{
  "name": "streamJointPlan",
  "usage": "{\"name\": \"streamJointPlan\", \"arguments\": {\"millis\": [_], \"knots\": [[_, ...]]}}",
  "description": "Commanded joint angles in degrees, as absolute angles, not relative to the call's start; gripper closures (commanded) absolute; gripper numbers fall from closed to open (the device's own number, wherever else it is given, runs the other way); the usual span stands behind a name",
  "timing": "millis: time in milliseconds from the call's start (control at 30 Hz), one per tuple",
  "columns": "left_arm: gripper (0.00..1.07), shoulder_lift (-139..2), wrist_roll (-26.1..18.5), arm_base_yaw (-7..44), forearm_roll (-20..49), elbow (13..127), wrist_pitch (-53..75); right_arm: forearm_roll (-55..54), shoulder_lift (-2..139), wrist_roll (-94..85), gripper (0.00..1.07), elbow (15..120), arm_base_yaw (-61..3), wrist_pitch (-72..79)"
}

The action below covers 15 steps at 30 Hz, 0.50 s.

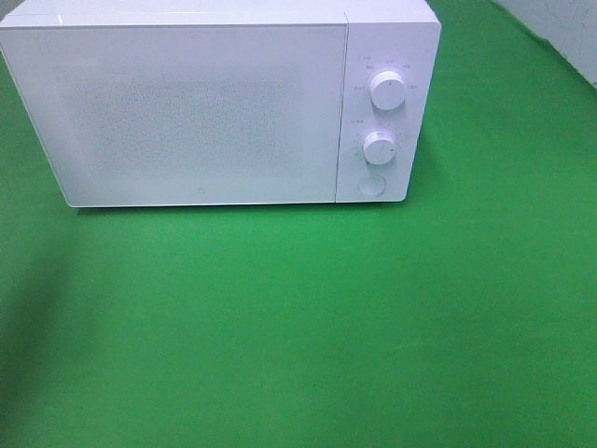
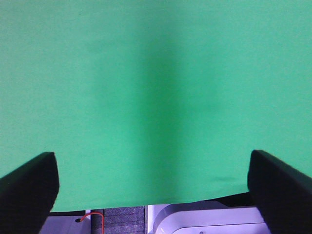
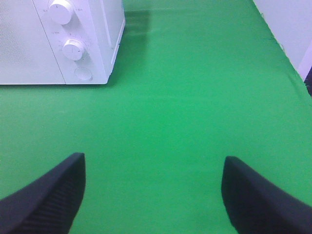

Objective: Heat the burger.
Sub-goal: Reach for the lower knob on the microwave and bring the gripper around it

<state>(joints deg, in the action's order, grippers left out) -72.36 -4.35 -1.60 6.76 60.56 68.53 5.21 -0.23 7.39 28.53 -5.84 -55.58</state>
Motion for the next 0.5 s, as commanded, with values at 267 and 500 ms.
{"name": "streamJointPlan", "arguments": {"millis": [267, 500], "knots": [[0.09, -57.7, -5.0, -1.8, 6.8, 46.9, 65.4, 5.6, -1.8, 7.6, 0.33, 28.4, -5.6, -54.9], [0.09, -49.0, -5.7, -1.8, 7.1, 38.7, 61.4, 5.6, -1.8, 7.6, 0.33, 28.4, -5.6, -54.9]]}}
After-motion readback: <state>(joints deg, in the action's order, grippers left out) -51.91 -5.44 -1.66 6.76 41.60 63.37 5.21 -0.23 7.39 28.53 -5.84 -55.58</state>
